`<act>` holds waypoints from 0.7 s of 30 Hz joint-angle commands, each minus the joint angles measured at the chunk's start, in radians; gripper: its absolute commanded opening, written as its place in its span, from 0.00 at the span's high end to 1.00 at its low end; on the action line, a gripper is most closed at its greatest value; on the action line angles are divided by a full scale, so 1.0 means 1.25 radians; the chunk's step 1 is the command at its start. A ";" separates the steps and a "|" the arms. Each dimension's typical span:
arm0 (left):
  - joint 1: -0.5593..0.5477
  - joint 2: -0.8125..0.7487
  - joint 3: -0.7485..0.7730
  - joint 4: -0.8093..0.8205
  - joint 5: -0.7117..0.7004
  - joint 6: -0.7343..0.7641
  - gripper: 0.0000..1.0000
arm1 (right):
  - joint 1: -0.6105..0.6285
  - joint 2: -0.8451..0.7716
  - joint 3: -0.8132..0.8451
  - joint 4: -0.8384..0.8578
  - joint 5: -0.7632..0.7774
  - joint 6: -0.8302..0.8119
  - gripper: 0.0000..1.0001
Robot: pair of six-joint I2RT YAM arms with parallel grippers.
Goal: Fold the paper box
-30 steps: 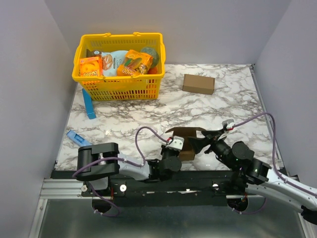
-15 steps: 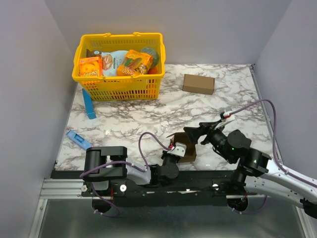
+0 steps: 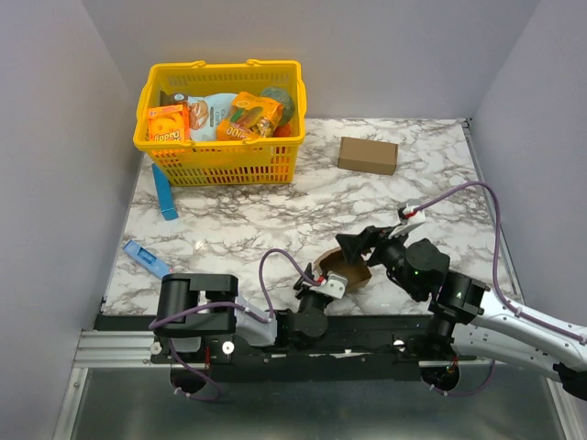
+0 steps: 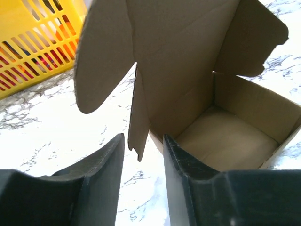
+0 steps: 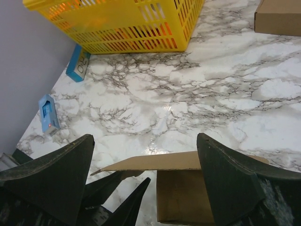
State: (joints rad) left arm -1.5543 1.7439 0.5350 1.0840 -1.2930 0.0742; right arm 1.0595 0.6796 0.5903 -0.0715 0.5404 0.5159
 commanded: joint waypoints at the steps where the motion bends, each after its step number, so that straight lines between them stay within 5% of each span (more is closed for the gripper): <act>1: -0.018 -0.003 -0.005 0.080 -0.037 0.050 0.40 | 0.005 -0.009 -0.017 0.007 0.043 0.012 0.03; 2: -0.024 -0.006 -0.005 0.091 -0.038 0.072 0.28 | 0.005 -0.007 -0.016 0.002 0.049 0.012 0.03; 5: -0.034 -0.023 -0.017 0.165 -0.043 0.121 0.12 | 0.004 -0.010 -0.011 -0.015 0.057 0.013 0.03; 9: -0.051 -0.121 -0.045 0.137 -0.037 0.102 0.01 | 0.004 -0.042 0.030 -0.045 0.056 -0.044 0.02; 12: -0.051 -0.265 -0.046 -0.169 0.046 -0.060 0.01 | 0.005 -0.050 0.091 -0.111 0.052 -0.109 0.00; 13: -0.045 -0.304 -0.043 -0.349 0.123 -0.210 0.01 | 0.005 -0.053 0.109 -0.151 0.055 -0.122 0.00; 21: -0.038 -0.633 -0.118 -0.610 0.358 -0.338 0.01 | -0.002 -0.091 0.170 -0.242 0.053 -0.192 0.00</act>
State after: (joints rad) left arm -1.6051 1.0962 0.4229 0.6018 -1.0439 -0.1963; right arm 1.0595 0.5785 0.7849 -0.2810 0.5900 0.3447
